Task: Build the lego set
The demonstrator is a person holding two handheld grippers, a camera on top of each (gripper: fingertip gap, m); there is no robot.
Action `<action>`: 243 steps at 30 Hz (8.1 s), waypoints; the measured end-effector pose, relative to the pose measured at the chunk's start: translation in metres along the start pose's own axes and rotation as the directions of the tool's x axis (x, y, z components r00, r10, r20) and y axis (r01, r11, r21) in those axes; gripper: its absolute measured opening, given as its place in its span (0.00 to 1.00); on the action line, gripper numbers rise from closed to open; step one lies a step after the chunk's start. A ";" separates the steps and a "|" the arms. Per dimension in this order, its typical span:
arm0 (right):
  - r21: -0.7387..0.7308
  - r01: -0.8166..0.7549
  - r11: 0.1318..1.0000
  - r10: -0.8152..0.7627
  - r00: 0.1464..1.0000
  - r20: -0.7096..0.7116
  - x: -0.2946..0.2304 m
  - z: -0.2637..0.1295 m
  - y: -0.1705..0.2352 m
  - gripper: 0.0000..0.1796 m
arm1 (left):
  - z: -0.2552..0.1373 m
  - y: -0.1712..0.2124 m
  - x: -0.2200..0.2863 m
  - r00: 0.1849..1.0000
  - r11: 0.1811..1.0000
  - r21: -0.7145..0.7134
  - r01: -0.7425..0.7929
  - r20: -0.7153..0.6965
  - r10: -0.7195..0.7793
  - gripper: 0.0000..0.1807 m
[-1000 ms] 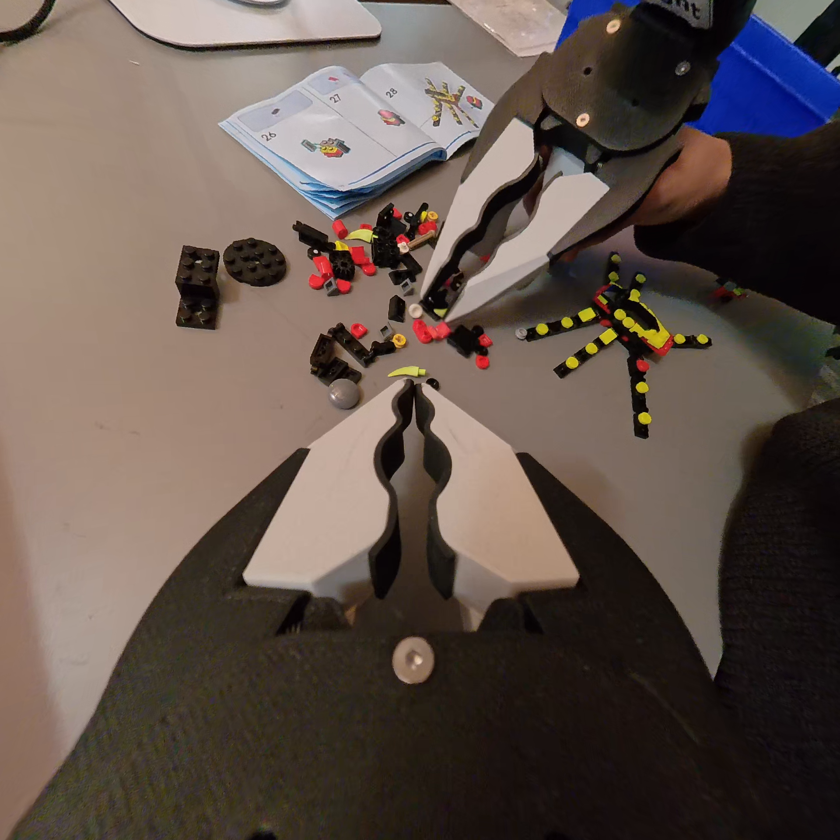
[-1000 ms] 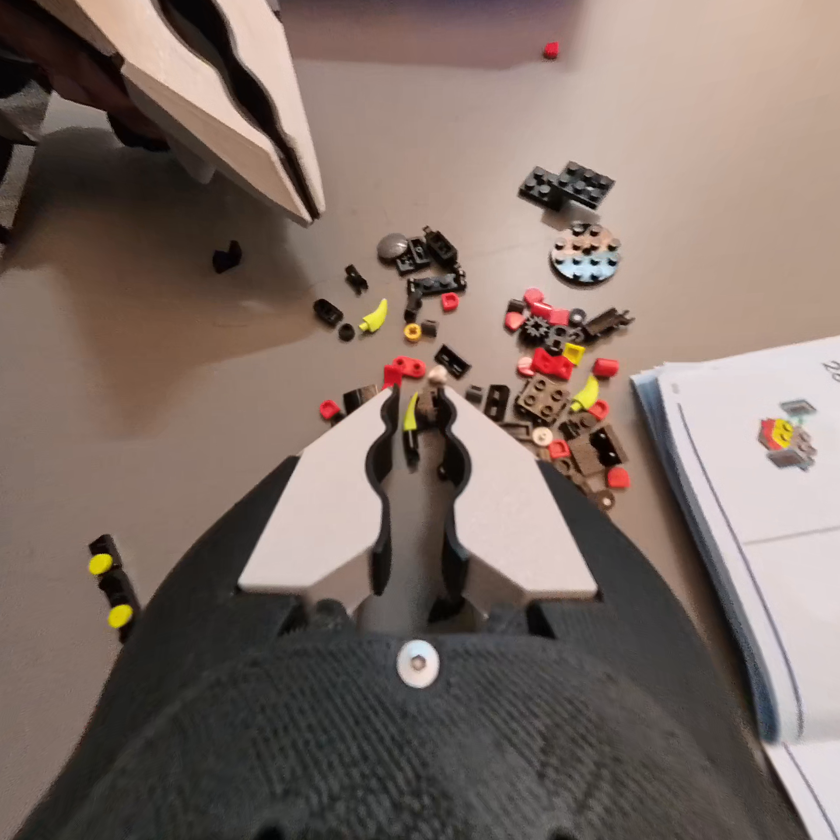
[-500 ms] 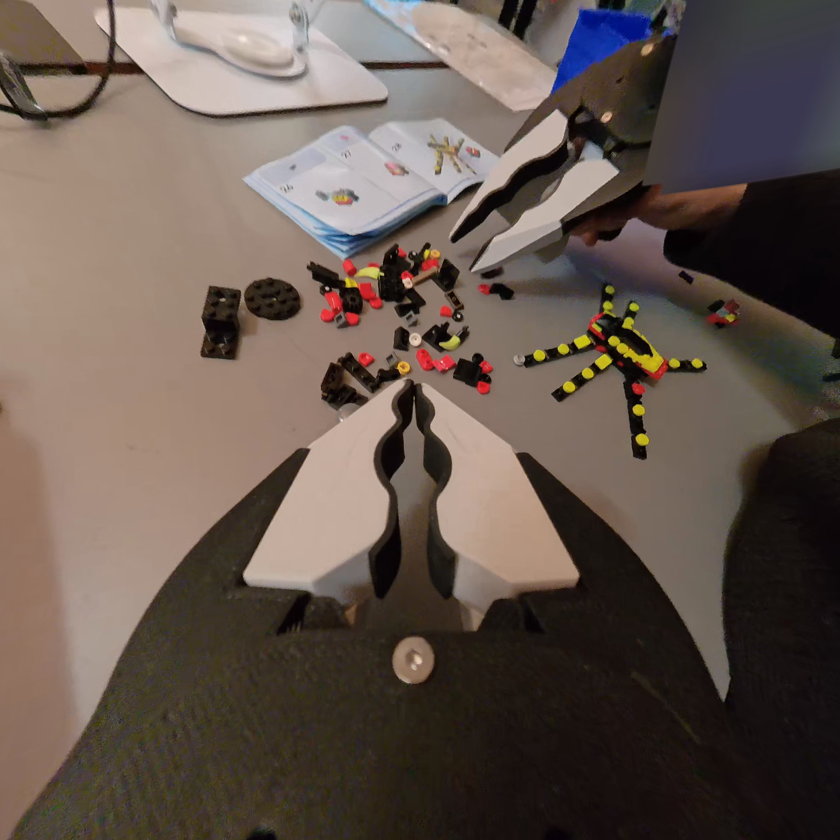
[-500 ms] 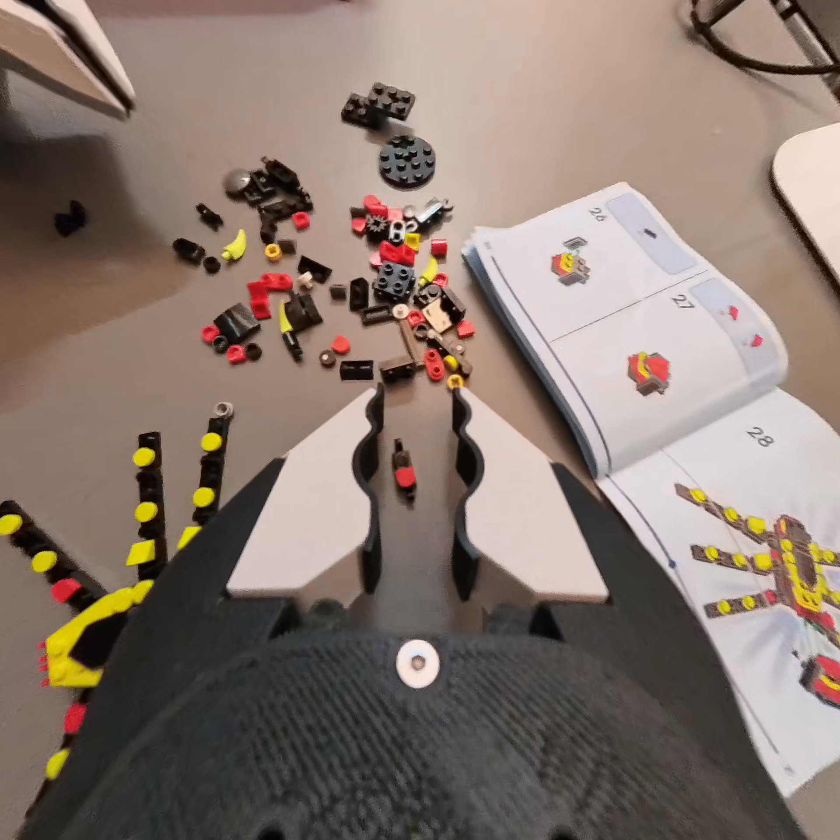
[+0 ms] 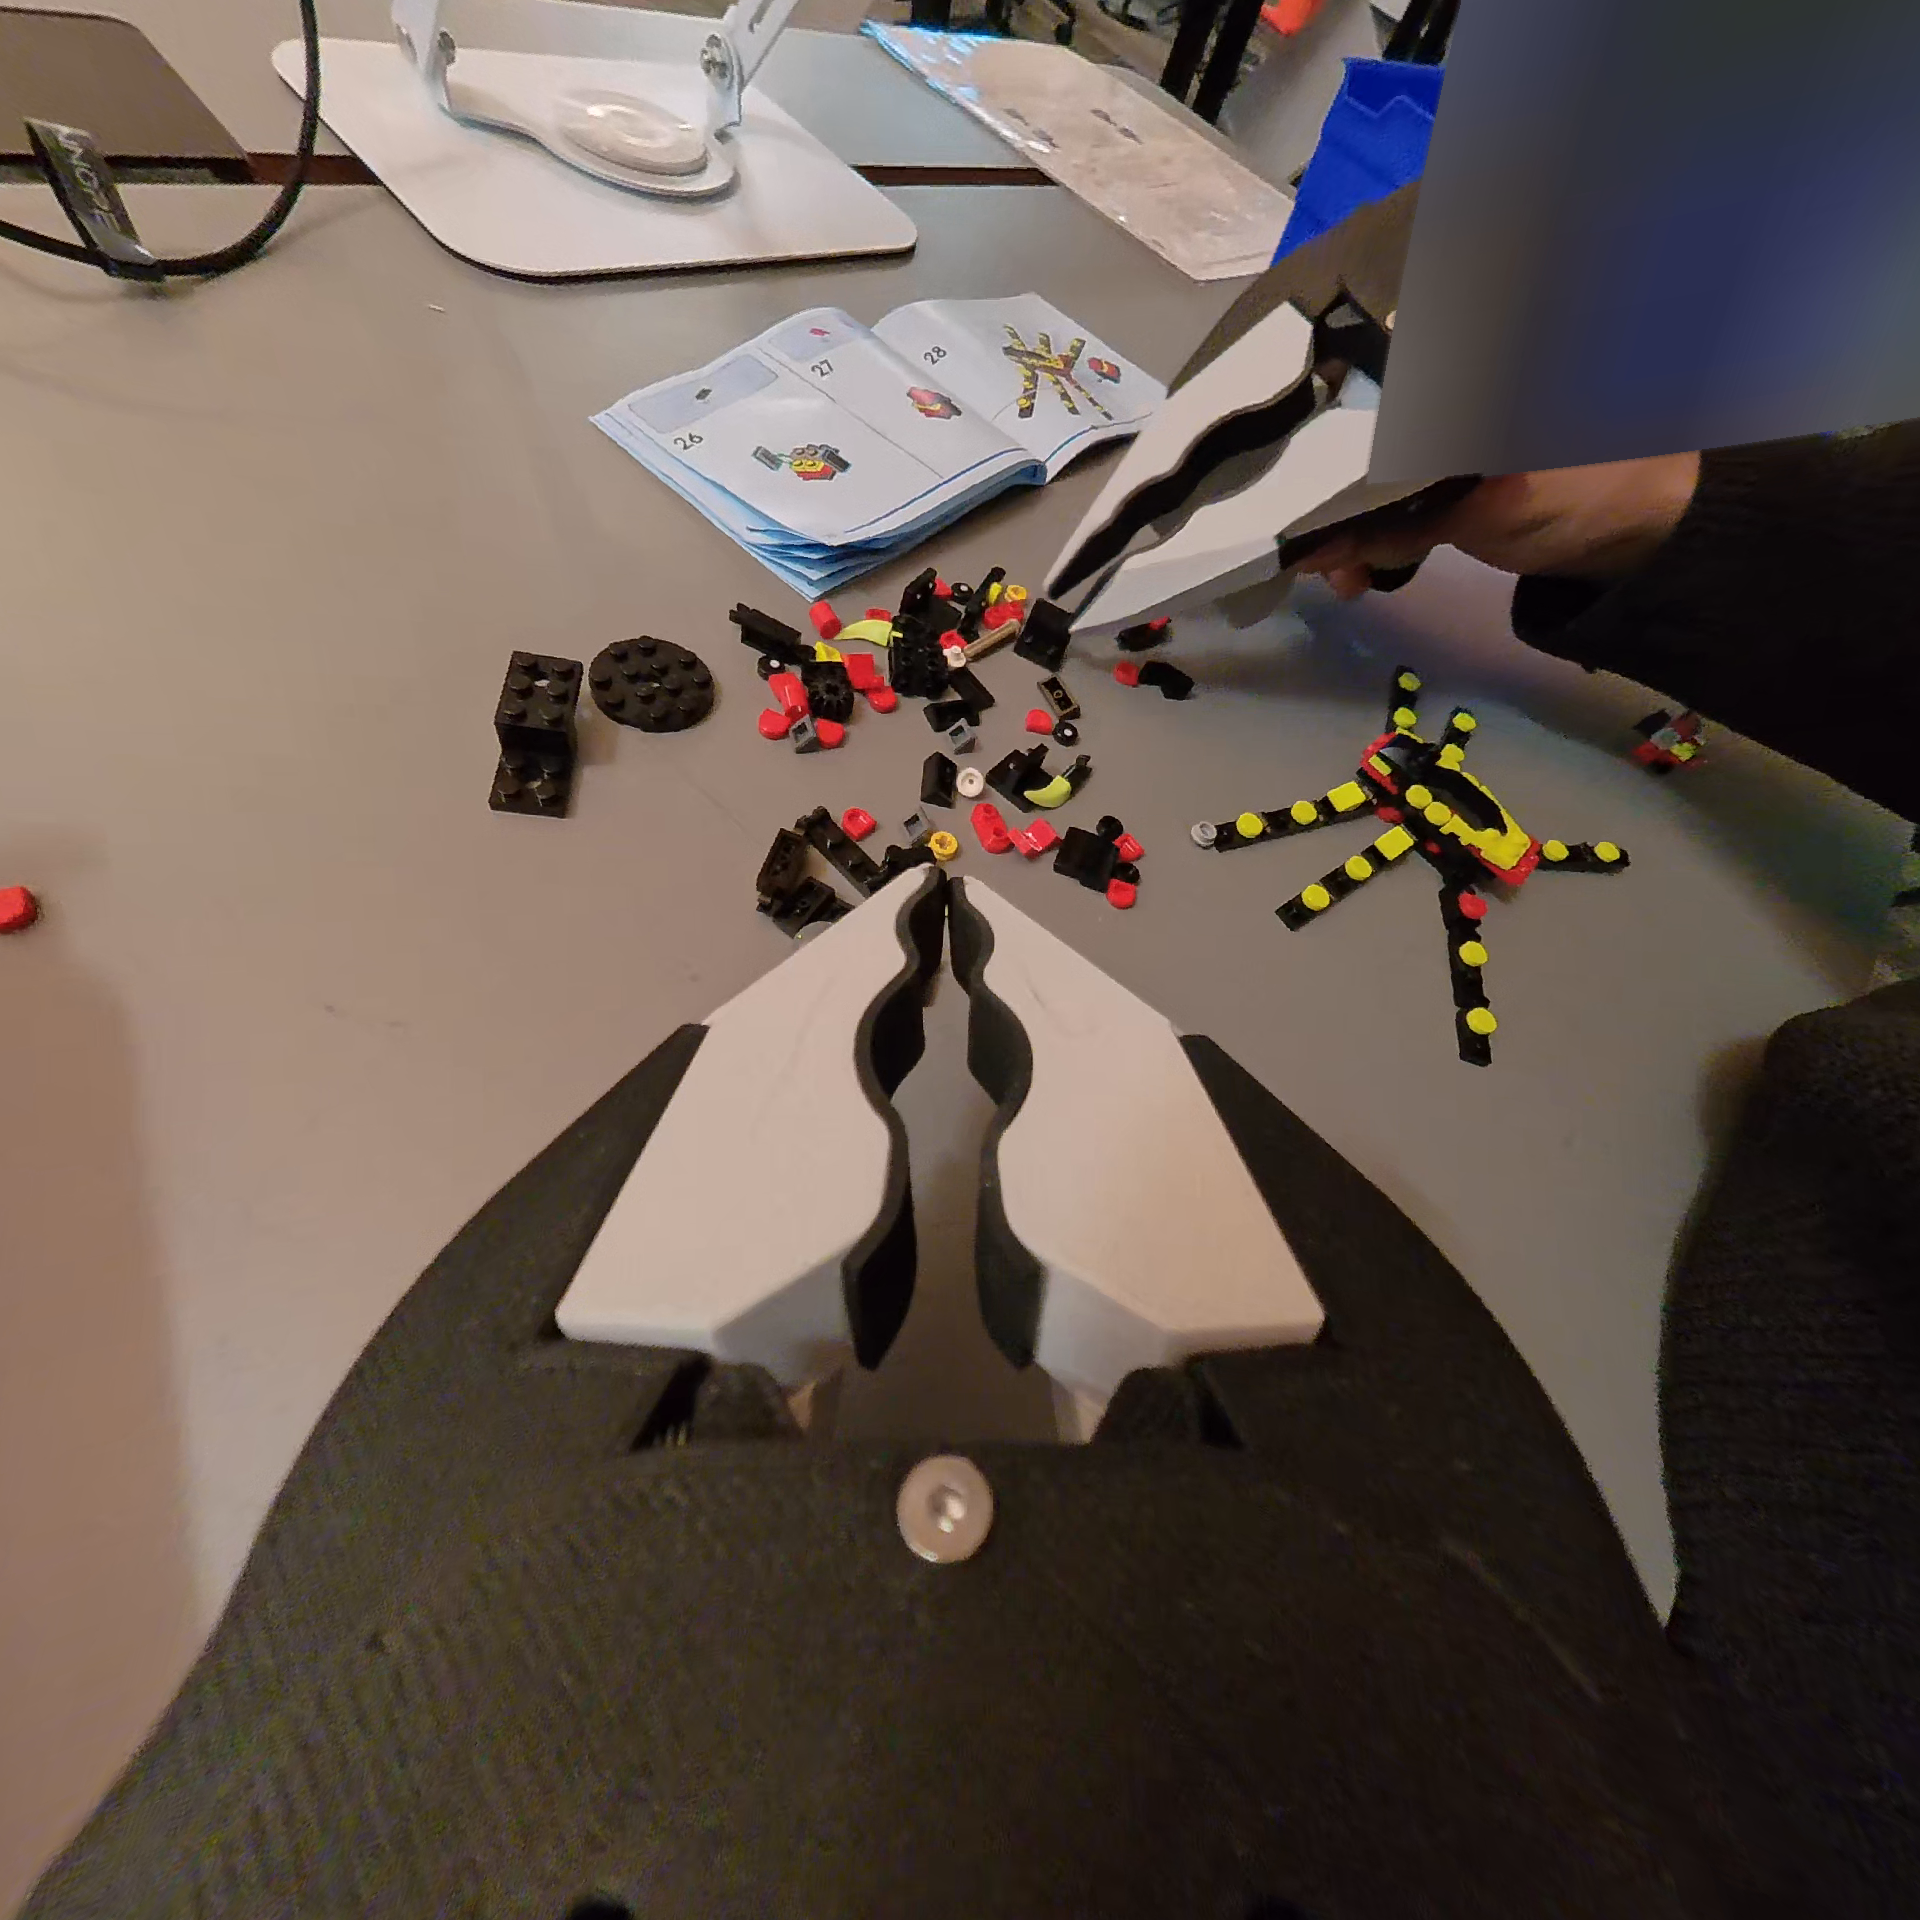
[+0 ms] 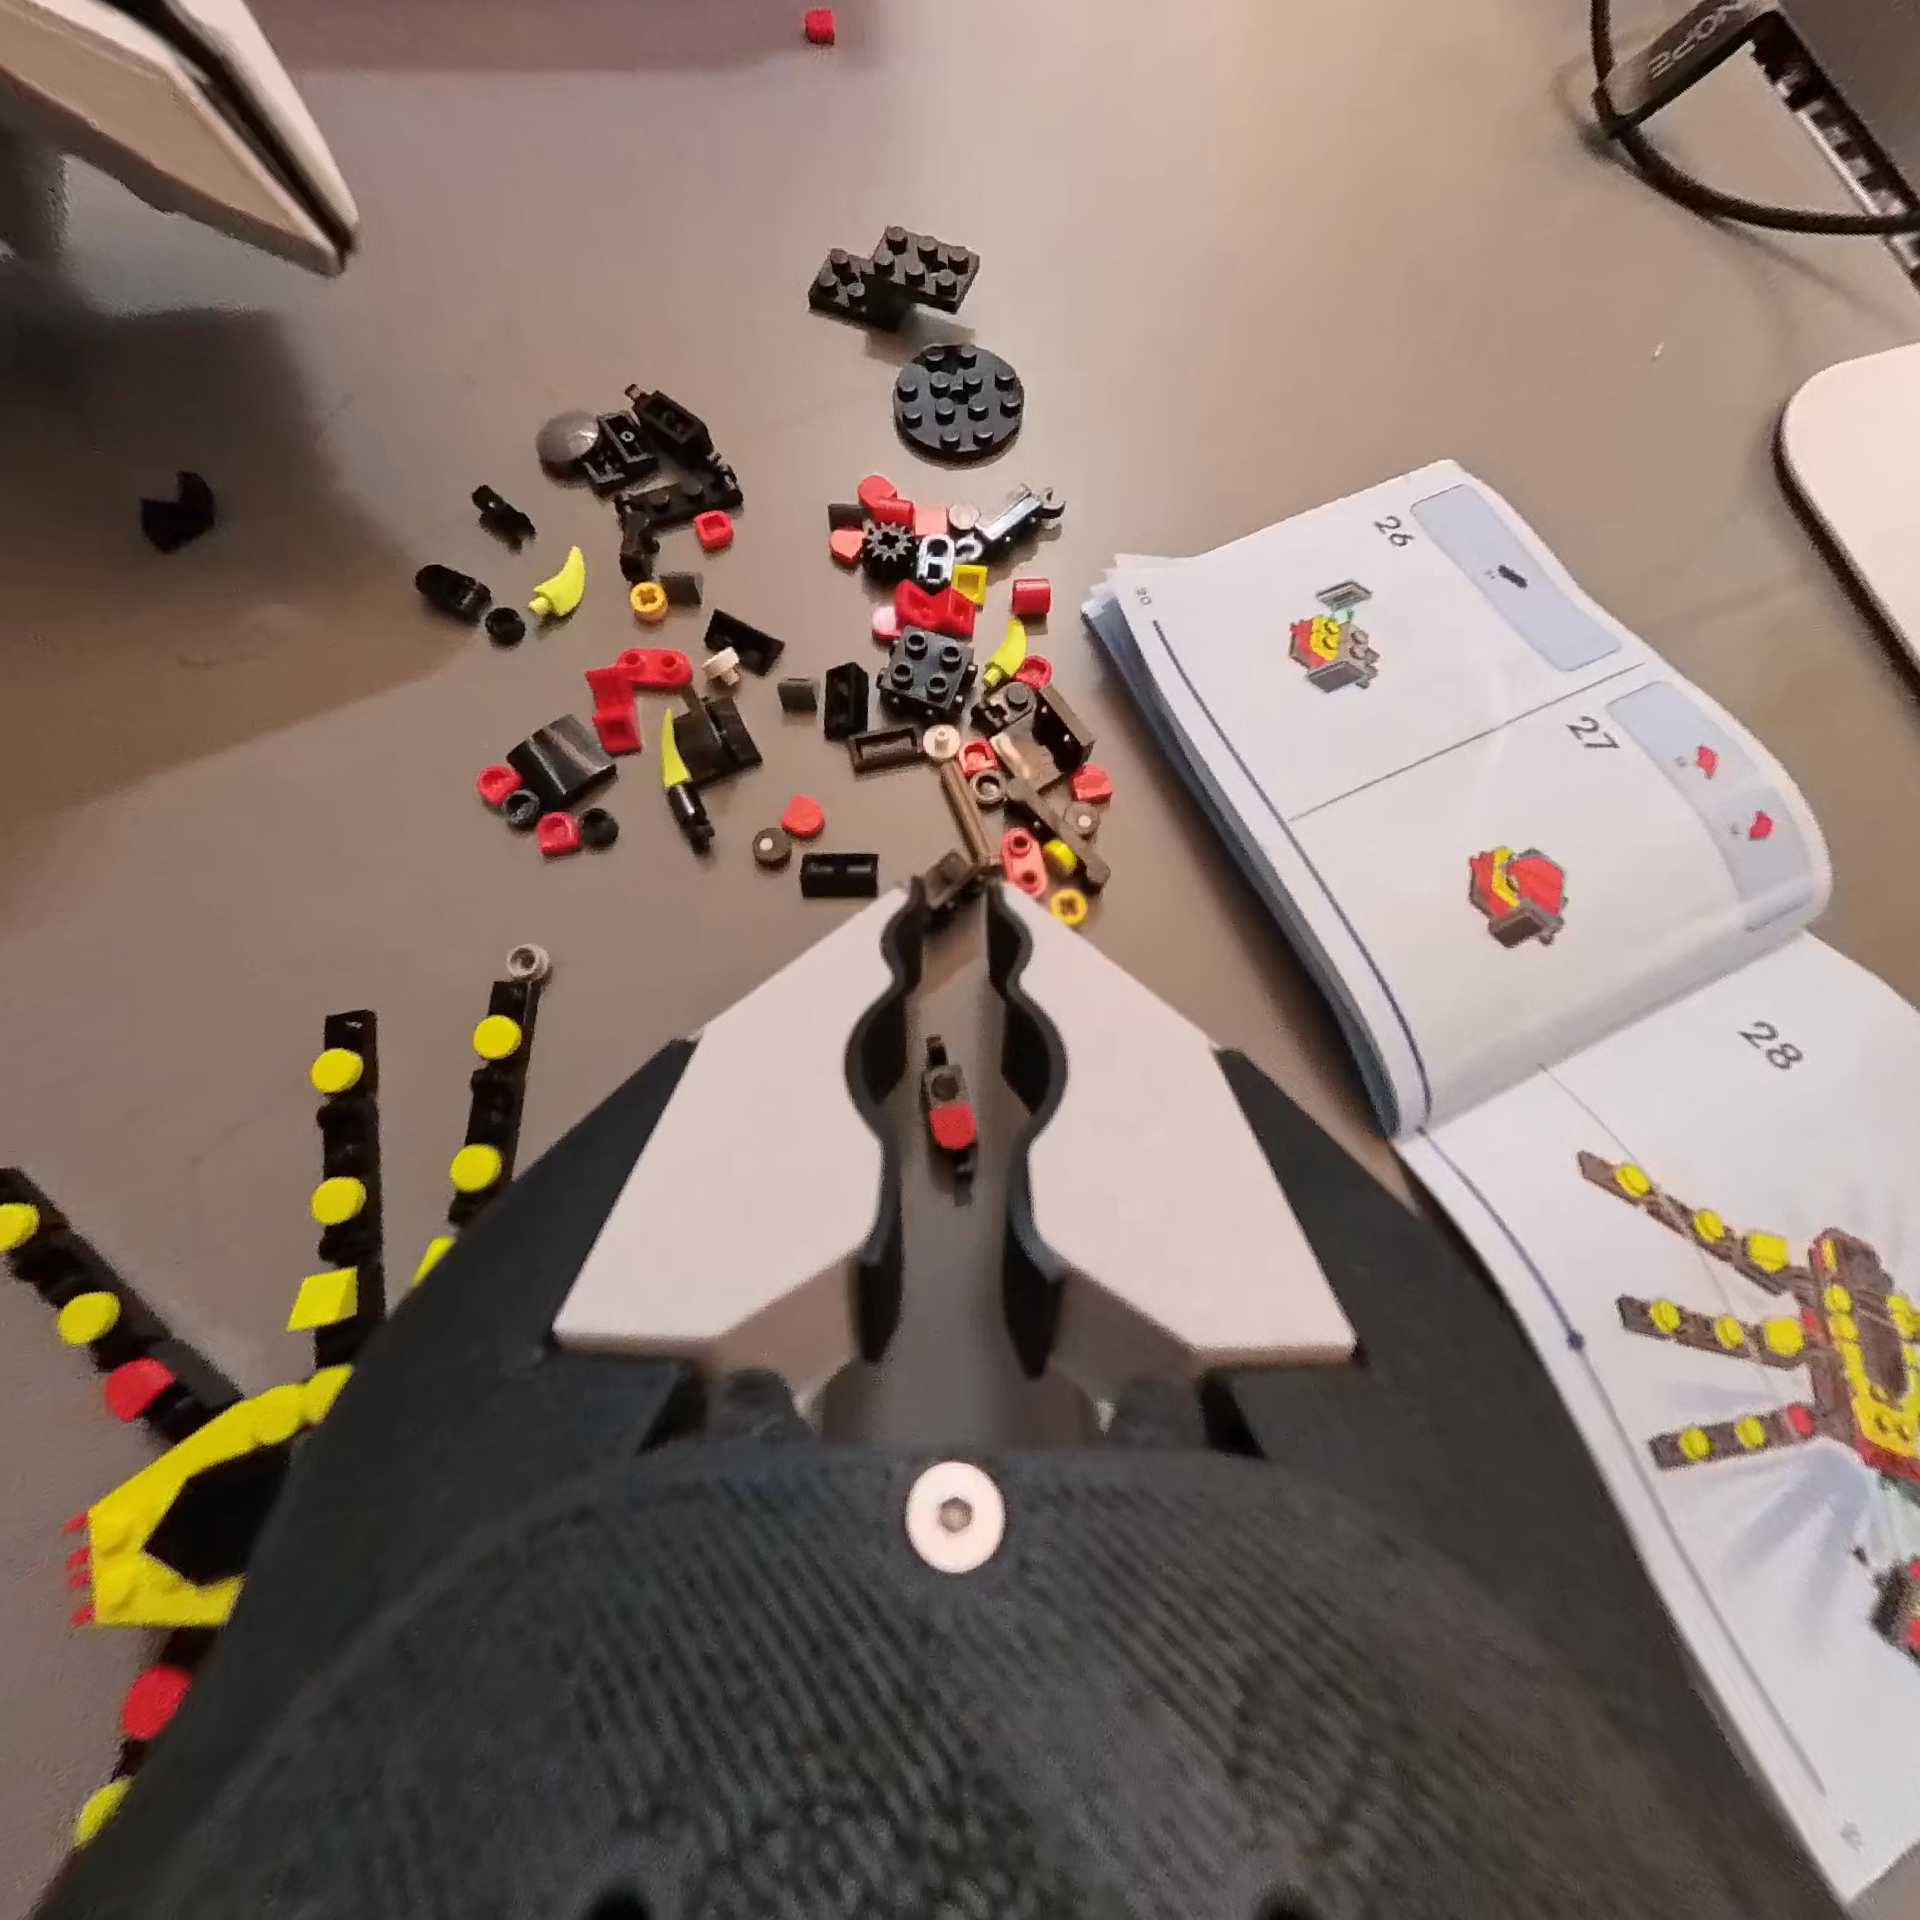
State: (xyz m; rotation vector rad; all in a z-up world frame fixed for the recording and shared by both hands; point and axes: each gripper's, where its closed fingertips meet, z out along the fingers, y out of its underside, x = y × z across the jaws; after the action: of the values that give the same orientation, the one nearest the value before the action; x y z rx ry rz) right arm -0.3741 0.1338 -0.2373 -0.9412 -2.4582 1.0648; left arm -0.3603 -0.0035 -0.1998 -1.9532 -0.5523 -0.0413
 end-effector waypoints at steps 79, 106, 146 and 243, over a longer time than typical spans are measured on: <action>0.004 0.018 1.000 -0.018 0.999 -0.036 0.004 -0.058 -0.033 0.03 | -0.002 -0.004 0.010 0.999 0.999 0.010 -0.035 0.006 0.035 0.00; 0.204 -0.739 0.643 0.688 0.438 -0.579 -0.032 -0.215 0.212 0.03 | 0.008 -0.010 0.038 0.989 0.990 -0.001 -0.143 0.032 0.143 0.00; 0.360 0.111 0.926 0.082 0.874 -0.479 0.011 -0.145 0.017 0.08 | 0.098 -0.050 0.043 0.974 0.982 -0.028 -0.184 0.129 0.187 0.06; 0.399 -0.112 0.910 0.209 0.955 -0.209 -0.020 -0.120 0.030 0.05 | 0.097 -0.043 -0.004 0.918 0.986 -0.049 -0.158 0.362 0.165 0.03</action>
State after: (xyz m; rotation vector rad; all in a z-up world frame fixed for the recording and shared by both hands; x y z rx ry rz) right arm -0.2857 0.1998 -0.1782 -1.0831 -1.9016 1.3319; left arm -0.4016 0.0940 -0.2069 -2.0303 -0.6295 0.4319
